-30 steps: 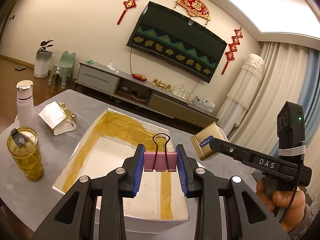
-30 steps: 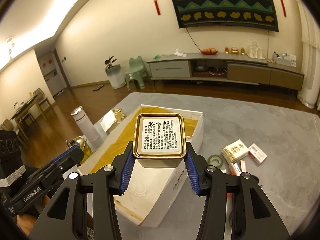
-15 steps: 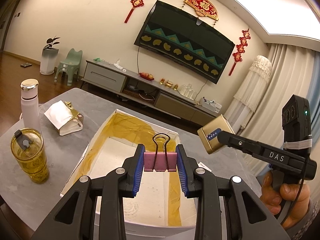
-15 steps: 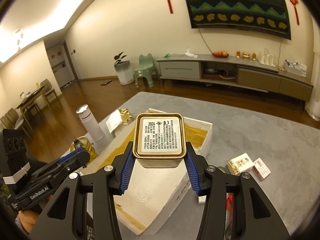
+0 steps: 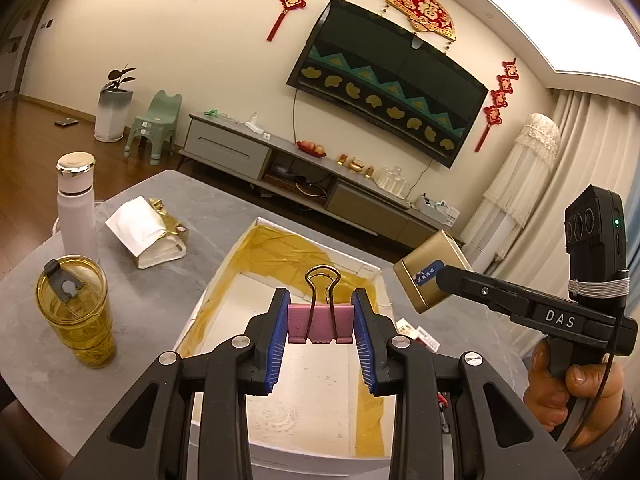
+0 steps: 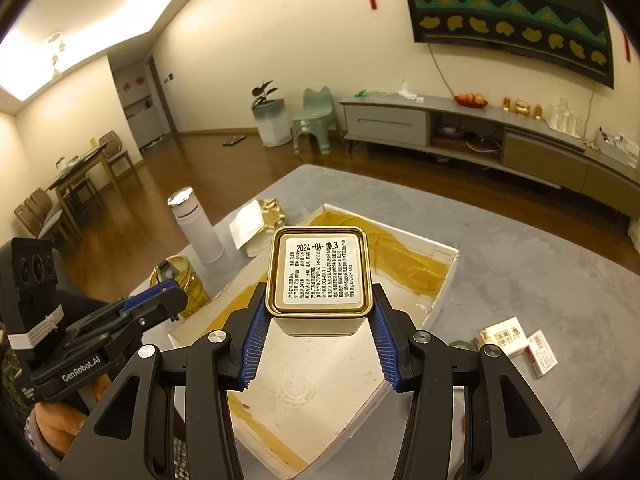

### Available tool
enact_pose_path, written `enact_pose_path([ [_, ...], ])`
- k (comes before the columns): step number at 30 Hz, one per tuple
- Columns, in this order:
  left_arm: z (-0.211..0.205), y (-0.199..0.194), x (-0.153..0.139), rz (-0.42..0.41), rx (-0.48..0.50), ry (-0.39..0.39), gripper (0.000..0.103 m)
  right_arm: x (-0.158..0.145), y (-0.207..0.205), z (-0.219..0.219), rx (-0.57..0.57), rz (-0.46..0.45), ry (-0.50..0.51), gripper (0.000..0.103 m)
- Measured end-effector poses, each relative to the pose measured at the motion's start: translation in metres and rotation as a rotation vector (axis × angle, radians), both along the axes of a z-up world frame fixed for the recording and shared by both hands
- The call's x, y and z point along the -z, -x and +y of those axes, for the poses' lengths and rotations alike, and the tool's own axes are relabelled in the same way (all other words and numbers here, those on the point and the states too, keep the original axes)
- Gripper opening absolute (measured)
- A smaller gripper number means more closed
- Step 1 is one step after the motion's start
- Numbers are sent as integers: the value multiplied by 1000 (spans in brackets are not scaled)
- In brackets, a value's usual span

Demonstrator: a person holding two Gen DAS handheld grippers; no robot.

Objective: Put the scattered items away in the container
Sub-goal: 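Carry the gold tin and pink clip over the yellow-lined box with both tools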

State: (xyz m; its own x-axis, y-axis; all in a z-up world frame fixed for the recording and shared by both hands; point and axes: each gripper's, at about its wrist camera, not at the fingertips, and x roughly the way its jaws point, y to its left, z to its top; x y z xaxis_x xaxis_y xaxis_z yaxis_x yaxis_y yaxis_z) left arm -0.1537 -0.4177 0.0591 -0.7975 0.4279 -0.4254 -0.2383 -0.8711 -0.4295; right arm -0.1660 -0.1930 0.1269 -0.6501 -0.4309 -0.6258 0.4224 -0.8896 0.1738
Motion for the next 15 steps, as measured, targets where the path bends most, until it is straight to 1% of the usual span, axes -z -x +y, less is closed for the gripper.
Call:
enact_pose_path([
  [11,8,10,7,-37,10,20,33,12,14,-3,-40,-55,-16,51],
  [15,4,11,8,-46,3,24,33,15,23,-2,-46,-80,-8,51],
])
